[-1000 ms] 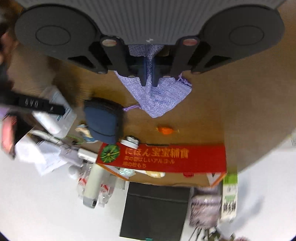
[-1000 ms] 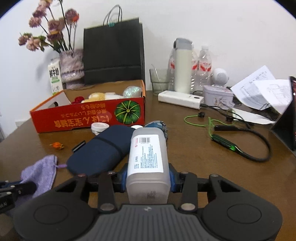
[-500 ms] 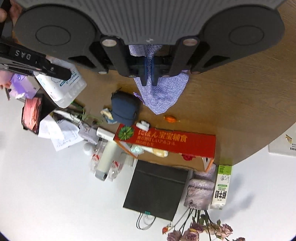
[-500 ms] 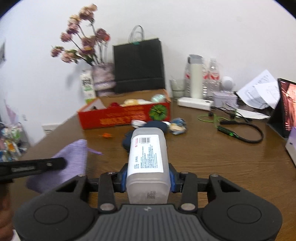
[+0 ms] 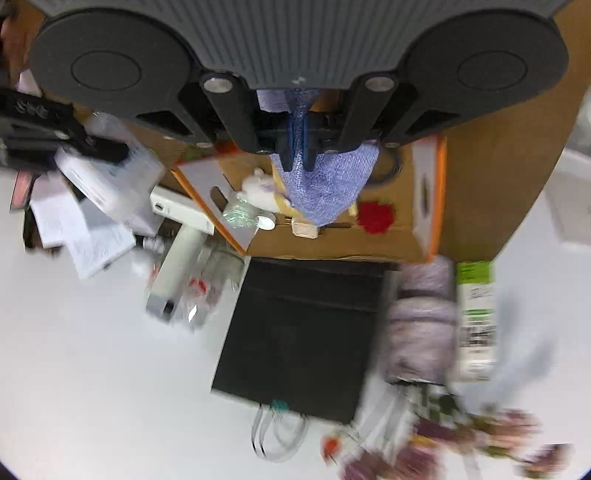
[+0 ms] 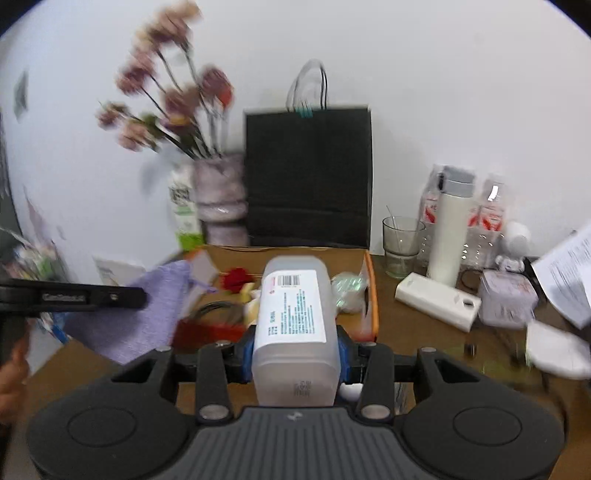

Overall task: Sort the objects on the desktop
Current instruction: 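Carry the pouch and bottle into the orange box and open both grippers, then move both open grippers back toward the orange ornament and navy zip case, then grasp the small orange ornament with the left gripper while the right gripper grasps the navy zip case, then carry the orange ornament and navy case into the box and open both grippers, then move both open grippers back toward the white round lids on the table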

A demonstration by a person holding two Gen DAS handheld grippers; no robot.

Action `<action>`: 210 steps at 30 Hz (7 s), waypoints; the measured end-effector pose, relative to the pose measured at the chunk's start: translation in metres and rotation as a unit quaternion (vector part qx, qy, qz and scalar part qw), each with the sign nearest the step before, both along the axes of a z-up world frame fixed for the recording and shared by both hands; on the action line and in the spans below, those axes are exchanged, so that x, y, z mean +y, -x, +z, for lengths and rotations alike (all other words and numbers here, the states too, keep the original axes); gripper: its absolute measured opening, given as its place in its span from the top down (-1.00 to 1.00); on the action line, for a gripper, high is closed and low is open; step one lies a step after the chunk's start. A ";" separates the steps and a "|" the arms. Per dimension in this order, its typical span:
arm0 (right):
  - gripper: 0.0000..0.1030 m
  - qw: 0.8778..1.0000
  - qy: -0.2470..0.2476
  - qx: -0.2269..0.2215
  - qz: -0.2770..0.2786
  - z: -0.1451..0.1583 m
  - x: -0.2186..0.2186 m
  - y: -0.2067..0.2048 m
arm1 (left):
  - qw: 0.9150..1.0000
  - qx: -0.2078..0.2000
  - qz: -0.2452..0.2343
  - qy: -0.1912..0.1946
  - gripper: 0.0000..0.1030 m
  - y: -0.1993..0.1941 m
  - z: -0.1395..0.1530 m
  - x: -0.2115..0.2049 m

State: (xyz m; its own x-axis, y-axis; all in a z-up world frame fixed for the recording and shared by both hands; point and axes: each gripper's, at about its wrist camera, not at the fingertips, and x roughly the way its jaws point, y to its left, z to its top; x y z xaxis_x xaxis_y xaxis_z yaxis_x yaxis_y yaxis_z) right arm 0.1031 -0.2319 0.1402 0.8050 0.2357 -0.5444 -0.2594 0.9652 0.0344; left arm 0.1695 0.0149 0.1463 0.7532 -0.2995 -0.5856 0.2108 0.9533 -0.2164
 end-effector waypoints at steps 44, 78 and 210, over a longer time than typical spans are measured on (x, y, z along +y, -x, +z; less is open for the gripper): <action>-0.79 0.999 -0.036 0.007 -0.039 -0.032 0.011 -0.014 | 0.995 -0.074 0.053 -0.039 -1.00 0.086 -0.013 -0.015; -0.86 0.996 -0.055 -0.008 -0.071 -0.148 -0.026 0.175 | 0.993 -0.015 0.065 -0.102 -1.00 0.230 -0.142 -0.047; -0.80 0.999 -0.048 0.013 -0.019 -0.122 -0.010 0.140 | 0.992 -0.019 0.103 -0.070 -1.00 0.207 -0.122 -0.015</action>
